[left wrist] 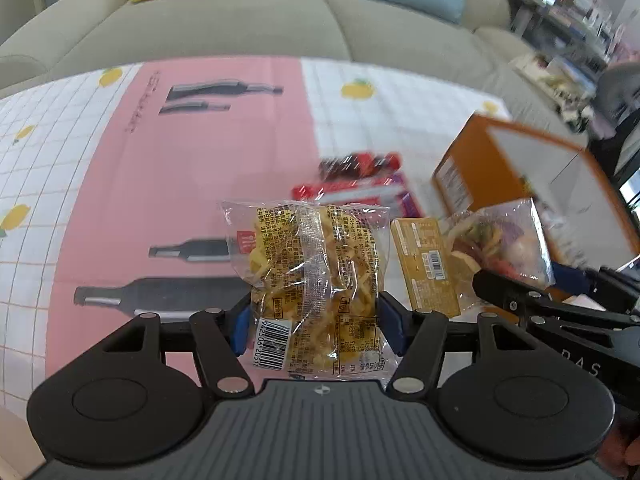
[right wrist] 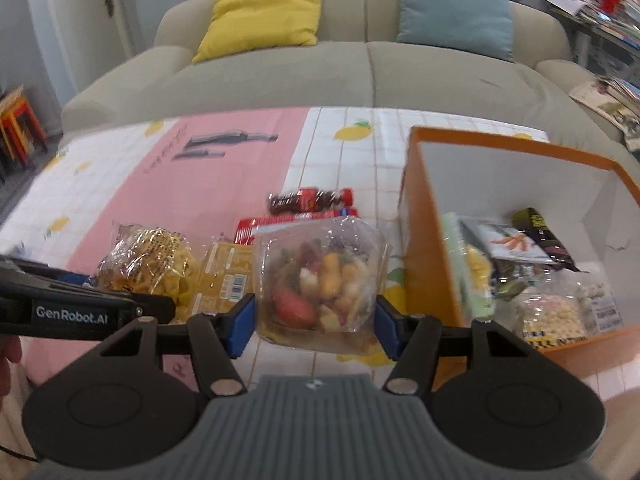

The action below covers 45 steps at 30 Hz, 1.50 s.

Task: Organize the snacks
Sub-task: 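Lift both bags and carry them over the orange box, lowering inside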

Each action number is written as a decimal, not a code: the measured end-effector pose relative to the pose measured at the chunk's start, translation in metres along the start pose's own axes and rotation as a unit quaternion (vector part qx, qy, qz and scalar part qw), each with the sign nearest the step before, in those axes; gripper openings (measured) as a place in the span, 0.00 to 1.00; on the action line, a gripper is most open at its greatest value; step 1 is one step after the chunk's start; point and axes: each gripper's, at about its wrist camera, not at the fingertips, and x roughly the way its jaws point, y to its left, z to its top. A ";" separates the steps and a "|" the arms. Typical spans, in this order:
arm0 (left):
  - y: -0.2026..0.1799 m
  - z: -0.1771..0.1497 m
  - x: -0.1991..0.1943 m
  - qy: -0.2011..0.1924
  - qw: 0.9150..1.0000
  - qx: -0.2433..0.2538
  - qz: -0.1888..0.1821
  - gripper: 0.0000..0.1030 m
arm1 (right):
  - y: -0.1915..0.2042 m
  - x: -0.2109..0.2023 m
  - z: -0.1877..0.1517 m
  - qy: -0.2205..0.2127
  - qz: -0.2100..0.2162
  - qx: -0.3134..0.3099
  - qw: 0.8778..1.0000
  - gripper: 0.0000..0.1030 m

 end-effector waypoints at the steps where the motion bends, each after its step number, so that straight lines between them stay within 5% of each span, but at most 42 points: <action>1: -0.003 0.002 -0.004 -0.005 1.000 -0.001 -0.005 0.68 | -0.003 -0.006 0.002 -0.005 -0.002 0.006 1.000 0.58; 11: -0.044 0.027 -0.044 -0.060 0.997 0.008 -0.058 0.68 | -0.043 -0.056 0.026 -0.048 -0.012 0.033 0.998 0.58; 22: -0.136 0.065 -0.044 -0.077 0.986 0.100 -0.106 0.68 | -0.114 -0.084 0.047 -0.054 -0.054 0.018 0.997 0.58; 30: -0.192 0.086 0.003 -0.026 0.981 0.141 -0.134 0.68 | -0.164 -0.065 0.056 -0.015 -0.093 -0.011 0.995 0.58; 36: -0.220 0.084 0.041 0.018 0.976 0.180 -0.121 0.68 | -0.197 -0.040 0.053 0.016 -0.111 -0.038 0.993 0.58; 45: -0.236 0.087 0.096 0.085 0.973 0.179 -0.121 0.68 | -0.224 0.004 0.055 0.069 -0.112 -0.056 0.990 0.58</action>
